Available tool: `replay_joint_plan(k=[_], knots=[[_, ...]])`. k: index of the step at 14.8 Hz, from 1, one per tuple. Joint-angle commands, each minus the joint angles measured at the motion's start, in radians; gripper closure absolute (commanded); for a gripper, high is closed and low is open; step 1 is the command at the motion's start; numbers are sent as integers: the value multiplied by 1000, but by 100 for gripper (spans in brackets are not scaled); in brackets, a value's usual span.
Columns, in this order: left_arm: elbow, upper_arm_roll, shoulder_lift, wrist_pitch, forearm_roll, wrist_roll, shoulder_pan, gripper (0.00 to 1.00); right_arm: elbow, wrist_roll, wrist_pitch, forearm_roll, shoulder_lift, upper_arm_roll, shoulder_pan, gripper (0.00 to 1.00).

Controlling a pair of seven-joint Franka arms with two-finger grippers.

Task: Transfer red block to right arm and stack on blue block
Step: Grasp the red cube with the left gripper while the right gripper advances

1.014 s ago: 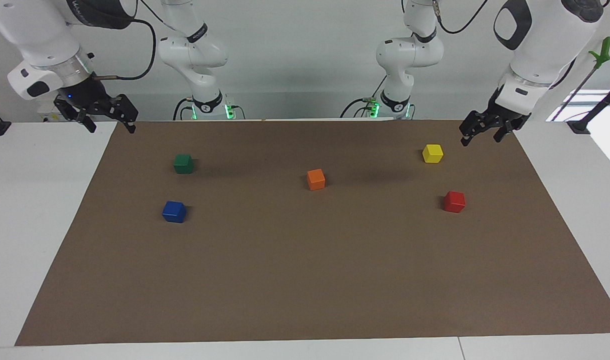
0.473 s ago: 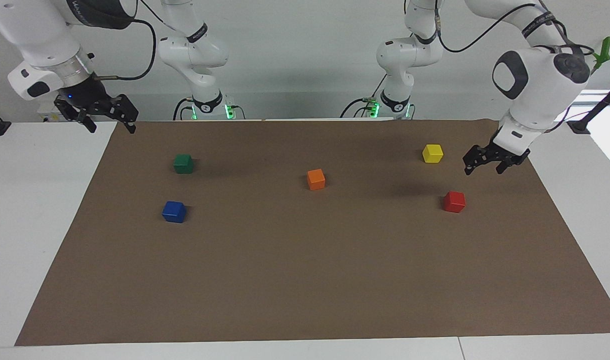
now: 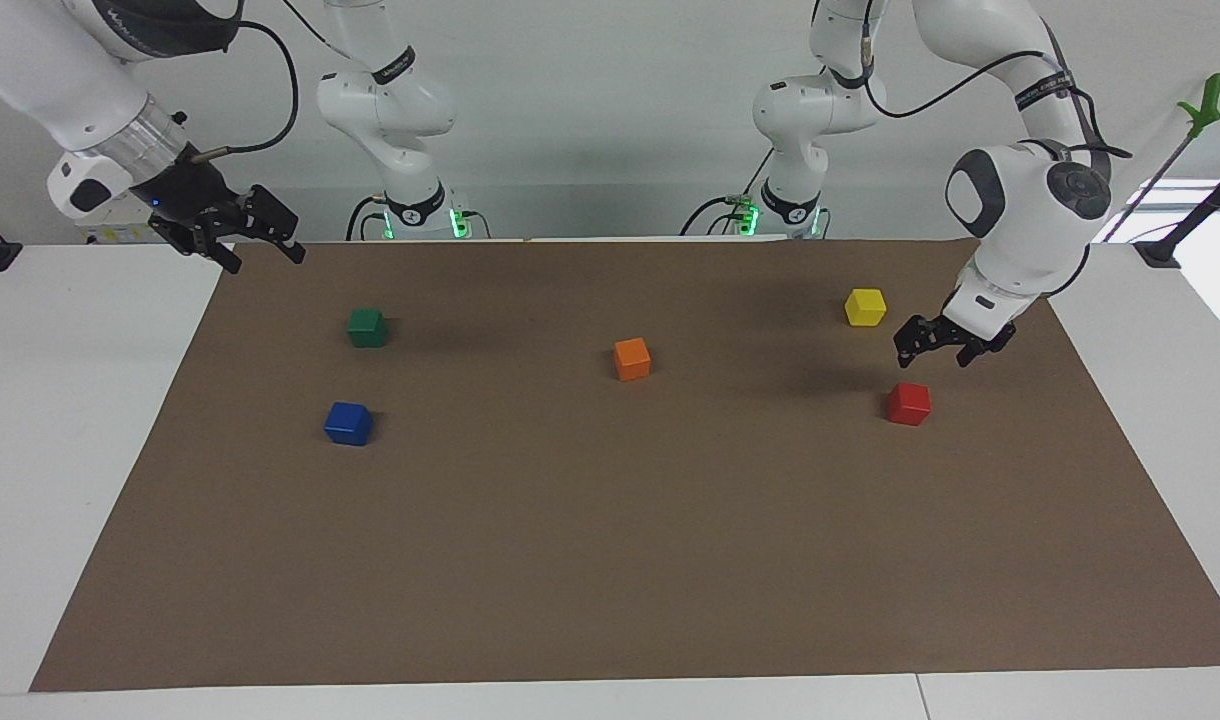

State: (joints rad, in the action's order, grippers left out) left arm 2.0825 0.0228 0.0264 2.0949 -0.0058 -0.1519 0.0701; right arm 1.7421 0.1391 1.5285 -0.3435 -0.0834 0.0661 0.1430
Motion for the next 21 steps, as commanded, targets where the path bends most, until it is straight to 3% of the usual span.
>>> replay_joint_plan(k=[1,7,11,21], knots=[[42,-6,-7,62,20,-35,-6,0,138,60,62,-119,-62,-5,20,0],[96,-6,24,154,21,-78,2,0,330,311,53,-526,-59,-3,134,0],[143,-6,29,235,20,-80,7,0,436,353,12,-751,-62,-5,133,0],[174,-6,66,310,20,-78,5,0,599,451,-240,-1124,-36,-6,80,0]])
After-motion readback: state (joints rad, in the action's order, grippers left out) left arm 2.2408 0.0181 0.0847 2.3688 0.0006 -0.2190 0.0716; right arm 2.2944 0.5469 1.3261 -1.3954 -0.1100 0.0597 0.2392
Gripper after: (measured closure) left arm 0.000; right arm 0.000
